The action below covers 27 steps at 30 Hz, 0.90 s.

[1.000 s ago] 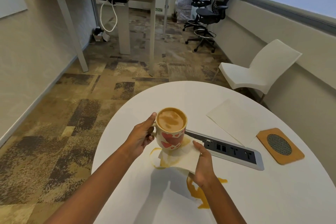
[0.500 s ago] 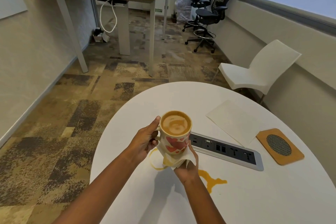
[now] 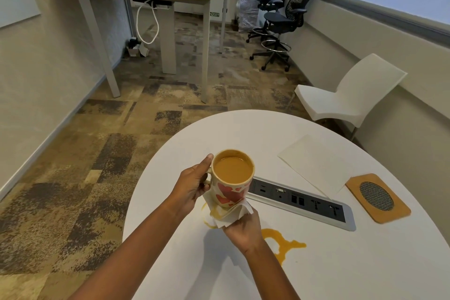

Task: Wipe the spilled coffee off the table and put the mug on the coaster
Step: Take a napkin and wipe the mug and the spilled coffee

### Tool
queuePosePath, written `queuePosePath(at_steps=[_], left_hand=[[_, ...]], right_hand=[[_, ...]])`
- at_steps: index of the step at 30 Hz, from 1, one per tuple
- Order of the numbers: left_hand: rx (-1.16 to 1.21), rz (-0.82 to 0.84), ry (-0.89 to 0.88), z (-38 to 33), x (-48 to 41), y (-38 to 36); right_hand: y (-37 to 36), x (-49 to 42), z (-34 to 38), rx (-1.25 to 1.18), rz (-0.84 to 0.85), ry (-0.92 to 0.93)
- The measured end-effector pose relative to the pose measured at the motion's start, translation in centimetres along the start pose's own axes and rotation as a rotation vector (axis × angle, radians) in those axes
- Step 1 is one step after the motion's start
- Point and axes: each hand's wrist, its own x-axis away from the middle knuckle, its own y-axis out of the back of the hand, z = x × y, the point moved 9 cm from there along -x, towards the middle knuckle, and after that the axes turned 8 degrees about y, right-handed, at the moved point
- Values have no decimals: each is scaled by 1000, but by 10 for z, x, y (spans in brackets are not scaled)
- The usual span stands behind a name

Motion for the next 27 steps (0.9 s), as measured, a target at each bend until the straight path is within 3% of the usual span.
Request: queuePosePath(at_steps=[12,18,27], left_hand=[[40,-16,21,-5,5,7],[81,-13,33,-2,8,10],[154,-13,27,-8,8,11]], right_hand=[[41,9,60,565,-345,31],[38,8,73,637,-325,22],[29,11,98,547,-254,134]])
